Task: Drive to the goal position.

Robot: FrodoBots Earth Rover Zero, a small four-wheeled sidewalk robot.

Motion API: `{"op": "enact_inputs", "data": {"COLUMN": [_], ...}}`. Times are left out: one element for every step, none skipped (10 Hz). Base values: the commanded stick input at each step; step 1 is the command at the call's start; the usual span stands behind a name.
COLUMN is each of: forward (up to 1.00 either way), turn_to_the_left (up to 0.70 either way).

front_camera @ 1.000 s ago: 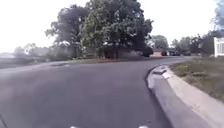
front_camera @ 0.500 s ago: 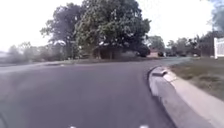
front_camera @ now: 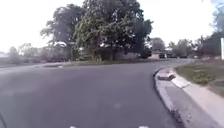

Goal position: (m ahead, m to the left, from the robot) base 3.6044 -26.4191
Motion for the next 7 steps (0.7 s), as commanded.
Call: {"op": "enact_inputs", "data": {"forward": [1.0, 1.0, 1.0, 1.0, 1.0, 1.0, 1.0], "turn_to_the_left": [-0.29, -0.31, -0.32, -0.32, -0.32, -0.32, -0.32]}}
